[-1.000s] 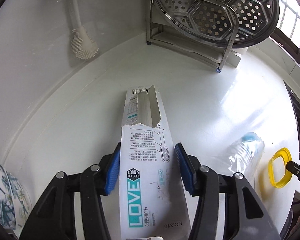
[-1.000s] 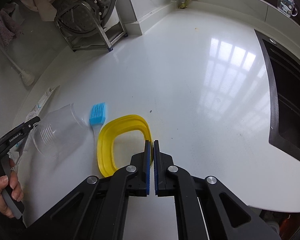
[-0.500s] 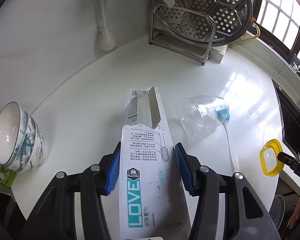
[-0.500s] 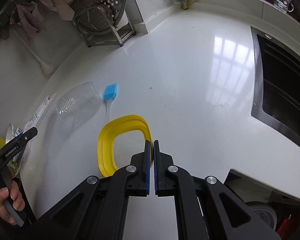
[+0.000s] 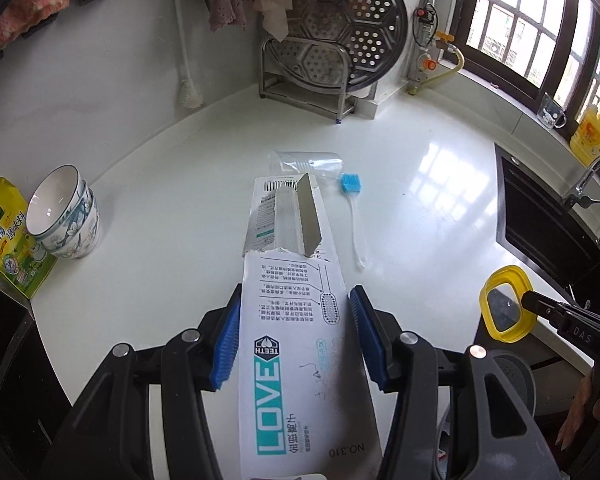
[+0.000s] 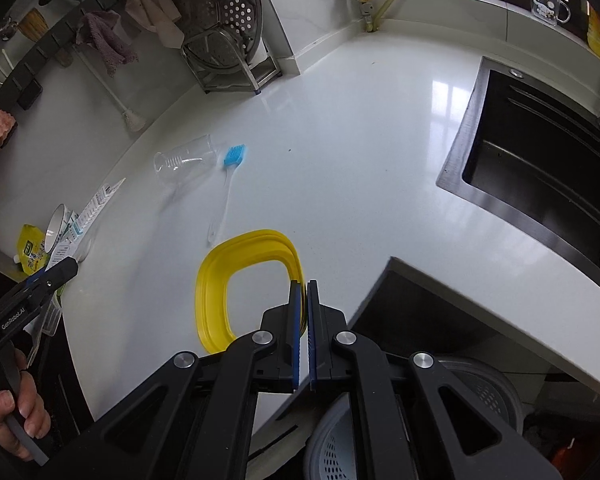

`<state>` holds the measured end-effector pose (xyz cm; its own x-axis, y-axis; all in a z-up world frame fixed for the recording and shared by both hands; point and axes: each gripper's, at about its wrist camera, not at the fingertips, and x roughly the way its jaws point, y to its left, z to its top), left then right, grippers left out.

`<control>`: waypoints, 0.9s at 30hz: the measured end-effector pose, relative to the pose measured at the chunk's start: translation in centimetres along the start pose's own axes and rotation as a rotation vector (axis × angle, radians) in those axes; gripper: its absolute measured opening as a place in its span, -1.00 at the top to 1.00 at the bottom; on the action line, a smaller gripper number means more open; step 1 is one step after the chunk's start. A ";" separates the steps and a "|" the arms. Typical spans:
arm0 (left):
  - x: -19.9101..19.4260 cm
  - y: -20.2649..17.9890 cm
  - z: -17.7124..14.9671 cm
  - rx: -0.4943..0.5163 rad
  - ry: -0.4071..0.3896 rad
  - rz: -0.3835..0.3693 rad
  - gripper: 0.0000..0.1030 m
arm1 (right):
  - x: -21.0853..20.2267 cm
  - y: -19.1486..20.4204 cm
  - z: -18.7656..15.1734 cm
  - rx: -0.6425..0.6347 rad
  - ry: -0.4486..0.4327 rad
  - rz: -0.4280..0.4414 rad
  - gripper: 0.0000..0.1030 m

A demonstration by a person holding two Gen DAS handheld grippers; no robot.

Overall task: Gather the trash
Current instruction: 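Carry the toothbrush box and yellow lid with both tools over the wastebasket, then open both tools to drop the box and lid into the wastebasket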

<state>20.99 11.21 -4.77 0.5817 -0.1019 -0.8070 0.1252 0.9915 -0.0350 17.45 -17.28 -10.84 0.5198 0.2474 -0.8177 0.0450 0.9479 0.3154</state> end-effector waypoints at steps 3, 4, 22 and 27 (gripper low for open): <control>-1.1 -3.3 -1.1 0.018 -0.001 -0.025 0.01 | -2.1 -1.9 -1.5 -0.003 -0.011 -0.010 0.94; -1.6 -4.3 -1.5 0.027 -0.003 -0.034 0.01 | -2.8 -2.7 -2.0 -0.006 -0.017 -0.017 0.94; -2.5 -22.8 -12.9 0.270 0.117 -0.222 0.01 | -8.0 -14.1 -12.8 0.045 0.041 -0.102 0.94; -0.3 -24.6 -16.8 0.296 0.210 -0.217 0.01 | -5.3 -15.9 -15.2 0.074 0.108 -0.102 0.94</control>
<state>4.25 -11.82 -13.58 0.3440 -0.2571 -0.9031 0.4703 0.8796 -0.0713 0.98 -30.62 -18.80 0.4146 0.1744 -0.8931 0.1576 0.9529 0.2592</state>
